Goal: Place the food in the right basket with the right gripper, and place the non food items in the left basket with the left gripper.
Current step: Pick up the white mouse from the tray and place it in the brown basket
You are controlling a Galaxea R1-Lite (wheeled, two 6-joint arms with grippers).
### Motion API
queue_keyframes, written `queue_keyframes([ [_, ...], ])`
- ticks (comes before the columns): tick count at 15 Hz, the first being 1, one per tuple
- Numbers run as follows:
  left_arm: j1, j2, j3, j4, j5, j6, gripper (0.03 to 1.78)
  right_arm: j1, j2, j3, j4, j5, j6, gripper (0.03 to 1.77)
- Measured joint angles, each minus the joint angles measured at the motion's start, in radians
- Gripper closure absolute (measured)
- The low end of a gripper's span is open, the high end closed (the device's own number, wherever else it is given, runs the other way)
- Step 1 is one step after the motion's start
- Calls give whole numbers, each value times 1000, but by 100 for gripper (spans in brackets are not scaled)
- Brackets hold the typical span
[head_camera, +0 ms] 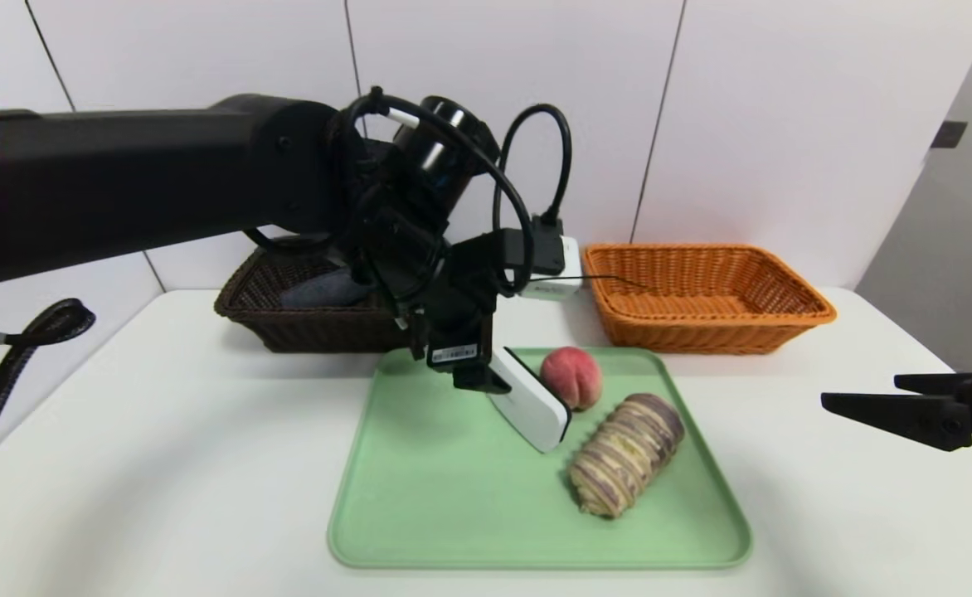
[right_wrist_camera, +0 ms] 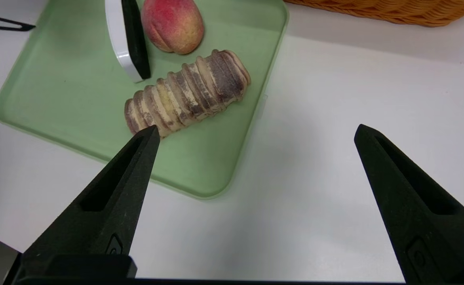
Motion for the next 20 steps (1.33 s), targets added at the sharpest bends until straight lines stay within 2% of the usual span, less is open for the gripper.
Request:
queue_keyframes([
  [2,2,42,-1,-1,-1,80,12,-1,-2,8,0,3,2,10],
  [4,-5,89,-1,-9,-1,109,12,-1,-1,13,-2,24,4,10],
  [7,-11,135,-3,-11,-1,106,12,-1,2,33,-7,34,6,10],
  [11,-11,168,-5,-12,-2,103,12,-1,8,80,-98,36,28,10],
  [20,-10,199,-14,-32,-6,97,12,-1,10,103,-101,35,31,10],
])
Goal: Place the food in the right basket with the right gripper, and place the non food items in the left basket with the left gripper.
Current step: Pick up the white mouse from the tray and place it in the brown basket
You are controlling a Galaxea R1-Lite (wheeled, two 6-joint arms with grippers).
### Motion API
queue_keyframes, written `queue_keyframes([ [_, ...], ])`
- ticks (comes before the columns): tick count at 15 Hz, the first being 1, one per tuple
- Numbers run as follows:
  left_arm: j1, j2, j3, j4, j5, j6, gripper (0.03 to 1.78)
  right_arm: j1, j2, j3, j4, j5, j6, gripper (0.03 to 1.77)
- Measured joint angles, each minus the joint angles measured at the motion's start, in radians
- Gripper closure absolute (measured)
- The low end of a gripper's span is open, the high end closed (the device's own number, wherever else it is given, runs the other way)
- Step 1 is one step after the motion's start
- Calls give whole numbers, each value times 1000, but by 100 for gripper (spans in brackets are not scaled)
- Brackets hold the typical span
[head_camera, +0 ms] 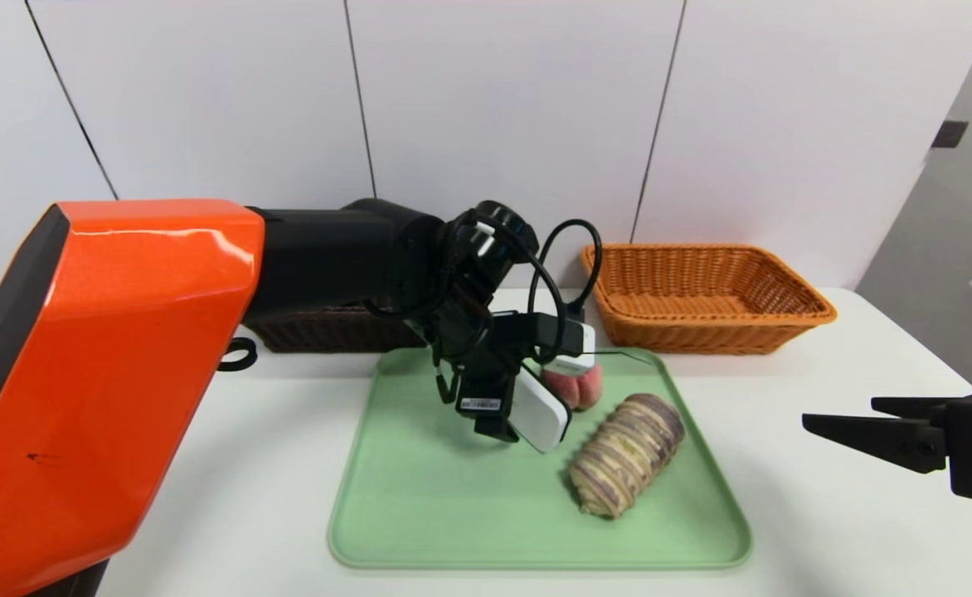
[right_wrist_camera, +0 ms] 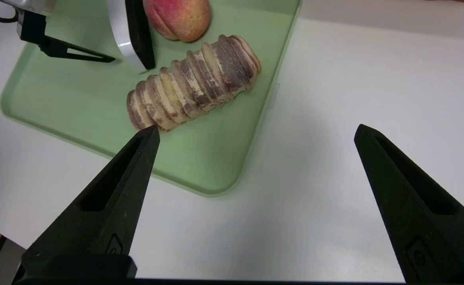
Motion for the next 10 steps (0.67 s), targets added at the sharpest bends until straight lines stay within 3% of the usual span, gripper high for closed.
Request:
queue_keyframes([
  [10,-4,25,0,-24,0,1,12,0,15,0,-17,1,5,10],
])
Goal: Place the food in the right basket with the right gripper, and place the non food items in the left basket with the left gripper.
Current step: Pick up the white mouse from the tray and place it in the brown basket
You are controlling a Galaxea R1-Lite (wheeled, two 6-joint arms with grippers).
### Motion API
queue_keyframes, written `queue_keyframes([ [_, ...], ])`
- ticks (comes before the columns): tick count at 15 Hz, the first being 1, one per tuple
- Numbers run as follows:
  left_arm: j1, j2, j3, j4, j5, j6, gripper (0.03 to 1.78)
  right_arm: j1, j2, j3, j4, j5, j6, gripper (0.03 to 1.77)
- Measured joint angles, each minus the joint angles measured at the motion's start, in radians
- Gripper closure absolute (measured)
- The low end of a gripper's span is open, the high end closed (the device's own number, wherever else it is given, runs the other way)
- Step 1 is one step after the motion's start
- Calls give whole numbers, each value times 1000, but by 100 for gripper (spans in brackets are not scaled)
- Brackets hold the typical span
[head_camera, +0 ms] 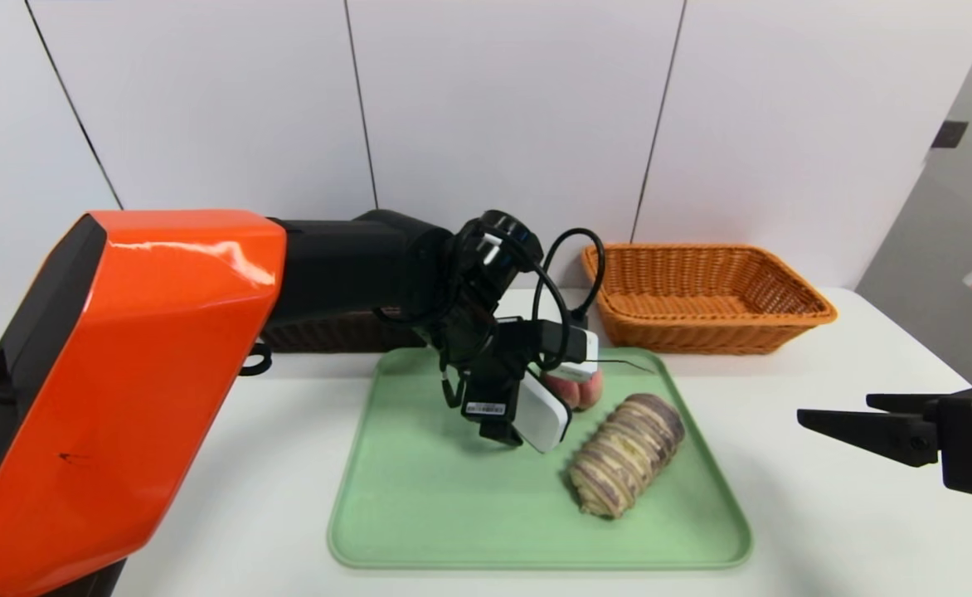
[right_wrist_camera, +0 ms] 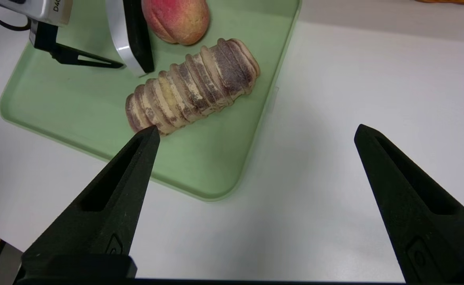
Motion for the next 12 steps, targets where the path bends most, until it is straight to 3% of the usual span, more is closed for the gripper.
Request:
queue_keyframes([
  [12,-1,2,0,3,0,-77,12,3,16,5,-2,14,3,10],
])
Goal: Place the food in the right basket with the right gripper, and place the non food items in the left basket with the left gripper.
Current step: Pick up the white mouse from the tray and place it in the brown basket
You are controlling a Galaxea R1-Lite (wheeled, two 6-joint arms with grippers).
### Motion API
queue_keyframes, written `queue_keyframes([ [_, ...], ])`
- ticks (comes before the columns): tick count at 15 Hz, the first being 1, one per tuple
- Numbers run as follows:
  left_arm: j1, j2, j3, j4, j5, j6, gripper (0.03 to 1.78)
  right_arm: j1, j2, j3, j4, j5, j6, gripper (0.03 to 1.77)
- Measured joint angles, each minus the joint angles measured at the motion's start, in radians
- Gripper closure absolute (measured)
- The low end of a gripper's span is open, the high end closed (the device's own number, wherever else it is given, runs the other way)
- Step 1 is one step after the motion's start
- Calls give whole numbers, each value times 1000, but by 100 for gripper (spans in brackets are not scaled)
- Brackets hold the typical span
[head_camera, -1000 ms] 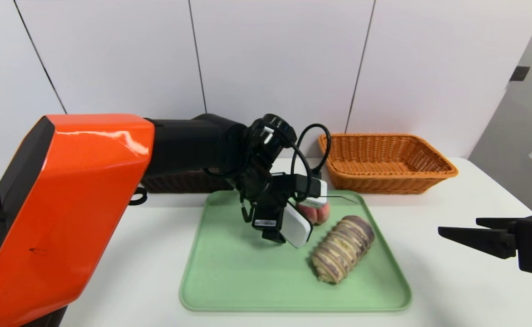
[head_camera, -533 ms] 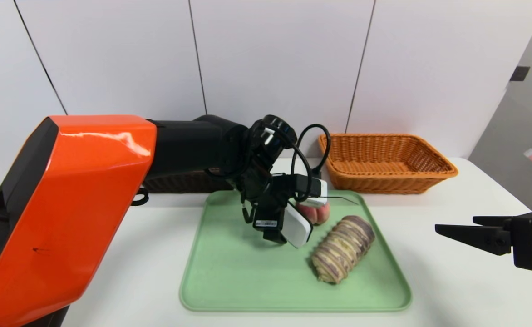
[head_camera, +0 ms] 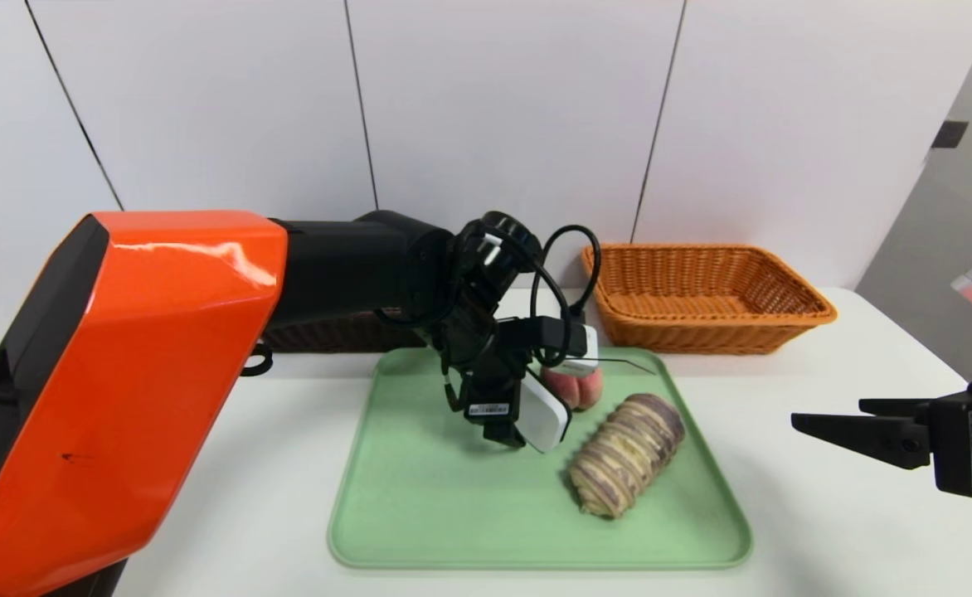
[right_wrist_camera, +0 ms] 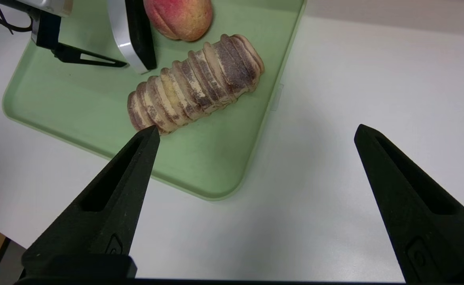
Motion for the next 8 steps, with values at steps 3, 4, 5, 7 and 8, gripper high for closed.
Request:
queue_keyframes([
  [3,-3,4,0,2,-1,-17,12,0,0,5,-5,0,0,10],
  [4,-3,5,0,2,-1,-26,12,0,0,6,-6,0,0,10],
  [5,-5,7,0,1,-1,-41,12,0,0,8,-5,0,0,10],
  [7,-10,9,0,-1,-1,-58,12,1,0,11,-6,0,1,10],
  [8,-11,9,0,-4,-2,-60,12,1,0,12,-6,0,4,10],
])
